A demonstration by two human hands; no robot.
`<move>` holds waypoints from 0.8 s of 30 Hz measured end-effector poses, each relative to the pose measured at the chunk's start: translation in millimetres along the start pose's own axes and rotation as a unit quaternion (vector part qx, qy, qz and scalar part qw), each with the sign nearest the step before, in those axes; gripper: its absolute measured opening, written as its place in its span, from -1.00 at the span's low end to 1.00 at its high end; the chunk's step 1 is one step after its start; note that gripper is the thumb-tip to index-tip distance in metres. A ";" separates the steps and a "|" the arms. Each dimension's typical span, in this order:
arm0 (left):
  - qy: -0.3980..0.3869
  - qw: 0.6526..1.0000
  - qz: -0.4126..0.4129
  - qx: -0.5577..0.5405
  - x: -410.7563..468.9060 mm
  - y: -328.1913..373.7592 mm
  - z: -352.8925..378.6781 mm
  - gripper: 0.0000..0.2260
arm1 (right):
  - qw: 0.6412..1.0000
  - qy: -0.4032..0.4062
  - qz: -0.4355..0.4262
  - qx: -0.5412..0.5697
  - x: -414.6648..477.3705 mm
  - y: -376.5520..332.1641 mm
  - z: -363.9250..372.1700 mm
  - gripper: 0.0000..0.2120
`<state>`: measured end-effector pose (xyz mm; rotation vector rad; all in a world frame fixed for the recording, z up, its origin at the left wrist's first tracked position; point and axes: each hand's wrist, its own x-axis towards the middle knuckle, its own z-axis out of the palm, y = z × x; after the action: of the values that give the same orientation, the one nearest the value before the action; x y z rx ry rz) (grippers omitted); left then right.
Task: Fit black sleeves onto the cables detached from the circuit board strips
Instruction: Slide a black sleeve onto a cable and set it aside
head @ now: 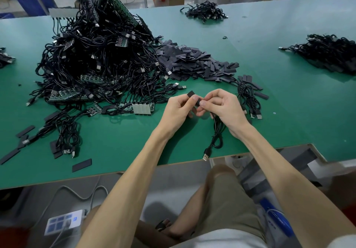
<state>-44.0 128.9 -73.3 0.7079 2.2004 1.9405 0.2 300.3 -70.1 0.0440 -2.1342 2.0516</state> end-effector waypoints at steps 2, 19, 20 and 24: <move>0.016 1.000 -0.009 -0.022 -0.2 -1.0 -2.0 -0.75 | 1.000 -0.006 0.000 -0.007 -0.1 -1.0 1.3 -0.77; 0.074 0.992 -0.021 -0.100 1.1 -3.4 -6.4 -0.84 | 0.999 -0.016 -0.006 -0.037 0.7 1.9 -2.1 -0.87; 0.059 0.996 -0.019 -0.062 1.2 -3.4 -4.6 -0.85 | 1.000 0.007 -0.007 -0.016 0.9 2.7 -3.6 -0.87; -0.018 0.995 -0.012 0.095 0.1 -1.5 2.1 -0.92 | 0.996 0.082 0.007 0.043 3.1 5.2 -9.2 -0.87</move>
<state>-43.7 130.8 -75.1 0.7316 2.3816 1.7091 -2.6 310.0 -74.5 -0.1230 -1.9533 2.0760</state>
